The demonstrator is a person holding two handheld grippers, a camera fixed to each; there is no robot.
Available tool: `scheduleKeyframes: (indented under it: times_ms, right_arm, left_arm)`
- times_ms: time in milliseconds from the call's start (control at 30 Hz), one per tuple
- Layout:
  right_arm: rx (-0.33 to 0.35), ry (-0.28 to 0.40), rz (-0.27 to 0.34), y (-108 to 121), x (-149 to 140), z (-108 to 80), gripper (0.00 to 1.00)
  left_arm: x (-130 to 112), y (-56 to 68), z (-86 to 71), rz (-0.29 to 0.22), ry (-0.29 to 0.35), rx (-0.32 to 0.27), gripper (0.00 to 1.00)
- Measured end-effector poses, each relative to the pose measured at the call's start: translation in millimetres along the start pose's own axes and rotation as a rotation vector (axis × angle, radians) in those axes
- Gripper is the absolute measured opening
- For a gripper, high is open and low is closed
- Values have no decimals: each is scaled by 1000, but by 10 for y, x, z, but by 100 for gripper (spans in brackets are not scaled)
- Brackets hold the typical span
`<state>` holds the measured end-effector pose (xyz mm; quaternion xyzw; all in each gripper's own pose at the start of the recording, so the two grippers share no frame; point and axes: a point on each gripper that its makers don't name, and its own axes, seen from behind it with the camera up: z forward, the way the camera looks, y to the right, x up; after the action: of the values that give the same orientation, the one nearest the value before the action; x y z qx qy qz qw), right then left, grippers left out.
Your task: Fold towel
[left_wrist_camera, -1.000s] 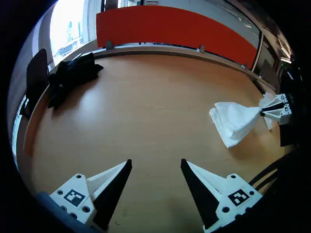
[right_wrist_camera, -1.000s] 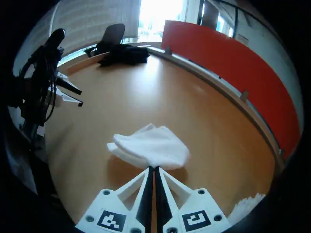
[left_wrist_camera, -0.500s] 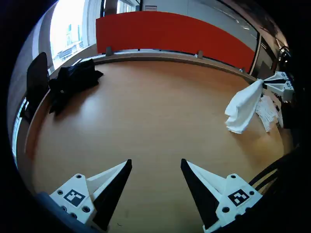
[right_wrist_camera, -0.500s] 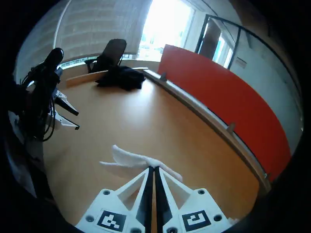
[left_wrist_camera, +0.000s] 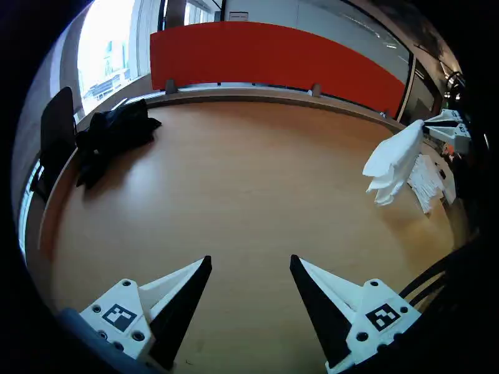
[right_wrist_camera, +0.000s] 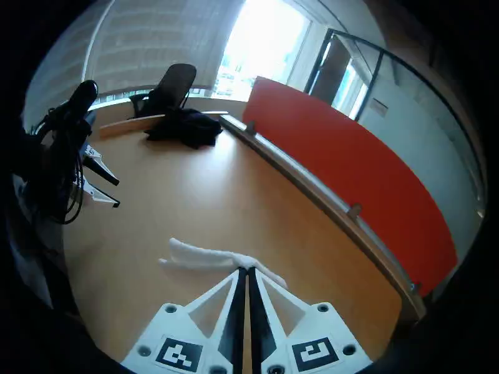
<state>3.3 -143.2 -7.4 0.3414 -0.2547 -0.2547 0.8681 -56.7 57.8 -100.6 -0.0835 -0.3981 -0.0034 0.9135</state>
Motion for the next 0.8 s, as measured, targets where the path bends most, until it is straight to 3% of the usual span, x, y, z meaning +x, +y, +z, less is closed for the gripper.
scheduleKeyframes:
  times_ms: [267, 800]
  right_arm:
    - [-39, -2, 29, 252, -79, -133, 4]
    - [-145, -26, 80, 1034, -403, -442, 4]
  left_arm:
    - [1, 27, 9, 15, -3, -4, 93]
    - [-14, 85, 11, 29, -10, -5, 93]
